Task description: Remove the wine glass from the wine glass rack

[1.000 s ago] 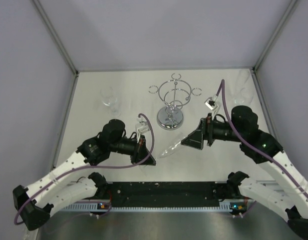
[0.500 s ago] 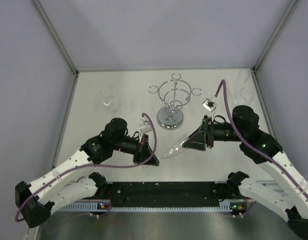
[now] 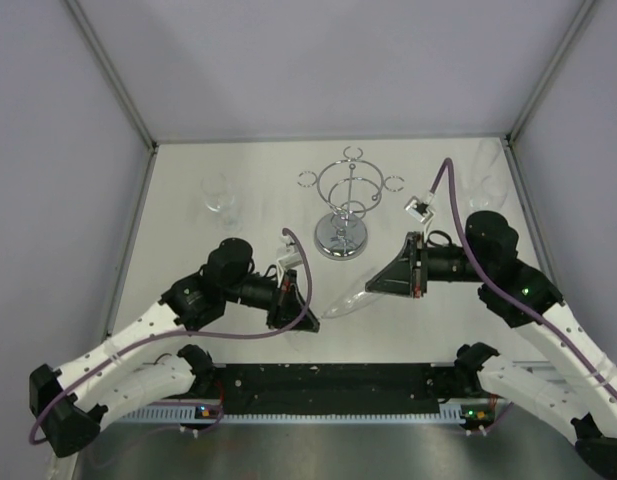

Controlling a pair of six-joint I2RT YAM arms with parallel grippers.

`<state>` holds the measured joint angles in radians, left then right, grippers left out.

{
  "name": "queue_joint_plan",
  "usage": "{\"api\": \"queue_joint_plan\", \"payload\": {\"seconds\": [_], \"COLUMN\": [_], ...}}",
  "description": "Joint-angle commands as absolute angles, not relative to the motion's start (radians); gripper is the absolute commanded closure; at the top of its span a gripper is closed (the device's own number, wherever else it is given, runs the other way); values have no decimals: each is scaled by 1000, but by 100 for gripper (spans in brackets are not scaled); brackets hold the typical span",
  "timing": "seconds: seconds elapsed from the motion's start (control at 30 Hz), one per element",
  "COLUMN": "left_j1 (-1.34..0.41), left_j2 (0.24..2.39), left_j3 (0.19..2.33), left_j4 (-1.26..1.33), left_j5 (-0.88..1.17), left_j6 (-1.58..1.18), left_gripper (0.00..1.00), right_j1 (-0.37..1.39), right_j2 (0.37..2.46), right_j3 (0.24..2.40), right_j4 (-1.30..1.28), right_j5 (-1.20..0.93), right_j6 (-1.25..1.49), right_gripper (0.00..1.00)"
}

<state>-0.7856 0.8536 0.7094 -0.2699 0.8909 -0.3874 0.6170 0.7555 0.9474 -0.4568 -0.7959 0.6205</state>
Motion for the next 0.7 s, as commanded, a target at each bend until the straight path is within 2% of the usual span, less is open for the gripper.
{"api": "queue_joint_plan", "payload": {"seconds": [0.0, 0.13, 0.17, 0.4, 0.5, 0.67], "left_j1": [-782, -782, -782, -782, -782, -782], "left_j2": [819, 810, 808, 775, 740, 672], "left_j3": [733, 752, 756, 827, 865, 897], "left_j4": [-244, -253, -262, -366, -411, -451], "left_j5": [781, 743, 724, 419, 255, 95], "left_j6": [-365, -368, -364, -327, -313, -267], "left_gripper": [78, 48, 45, 34, 32, 29], "right_j1": [617, 617, 617, 618, 617, 617], "right_j2": [752, 752, 750, 765, 785, 818], "right_j3": [950, 957, 965, 1081, 1161, 1264], "right_j4": [-413, -417, -425, -633, -773, -925], "right_j5": [-830, -805, -802, -643, -449, -39], "right_j6": [632, 635, 638, 531, 456, 420], "right_gripper": [100, 100, 100, 100, 100, 100]}}
